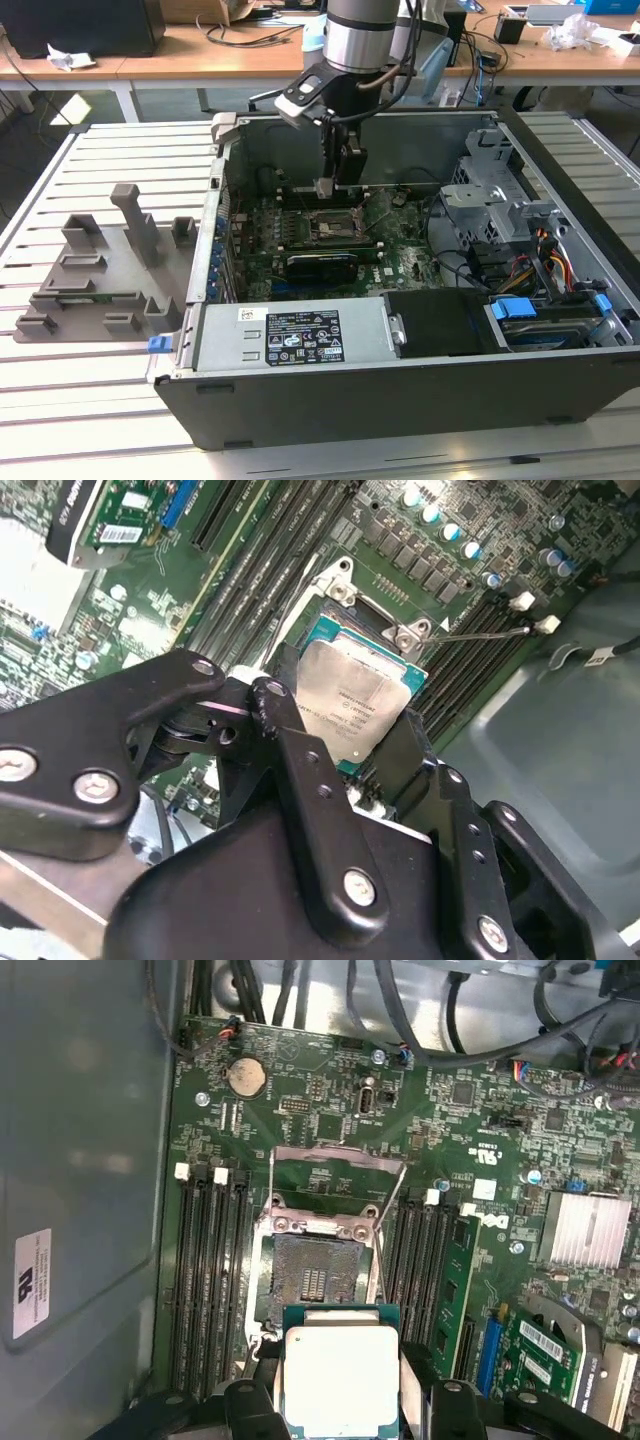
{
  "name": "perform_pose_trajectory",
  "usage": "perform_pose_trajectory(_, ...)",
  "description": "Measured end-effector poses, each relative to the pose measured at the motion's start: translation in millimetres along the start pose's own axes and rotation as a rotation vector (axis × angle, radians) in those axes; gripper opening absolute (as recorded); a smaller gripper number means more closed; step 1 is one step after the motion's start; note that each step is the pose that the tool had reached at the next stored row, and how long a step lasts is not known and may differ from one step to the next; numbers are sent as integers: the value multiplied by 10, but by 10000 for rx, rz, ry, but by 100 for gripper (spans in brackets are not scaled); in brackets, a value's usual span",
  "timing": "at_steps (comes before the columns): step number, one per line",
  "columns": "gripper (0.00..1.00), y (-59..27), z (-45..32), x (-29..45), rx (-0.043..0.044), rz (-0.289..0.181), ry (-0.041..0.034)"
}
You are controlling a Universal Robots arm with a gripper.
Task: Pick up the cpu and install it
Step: 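Place the cpu into insertion slot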
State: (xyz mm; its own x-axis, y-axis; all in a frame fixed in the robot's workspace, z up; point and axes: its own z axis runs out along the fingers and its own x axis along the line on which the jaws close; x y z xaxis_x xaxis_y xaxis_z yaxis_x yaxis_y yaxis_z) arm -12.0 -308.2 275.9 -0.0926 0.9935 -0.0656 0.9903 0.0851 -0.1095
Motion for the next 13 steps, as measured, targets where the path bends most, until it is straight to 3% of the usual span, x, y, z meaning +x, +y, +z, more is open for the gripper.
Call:
perform_pose_trajectory(3,54,0,0,0,39,417,-80)
perform_pose_trajectory(9,54,0,1,0,50,568,-70)
perform_pose_trajectory(10,54,1,3,0,-54,577,-90)
perform_pose_trajectory(12,54,1,5,0,-488,619,-169)
perform_pose_trajectory(13,54,1,6,0,-637,631,-192)
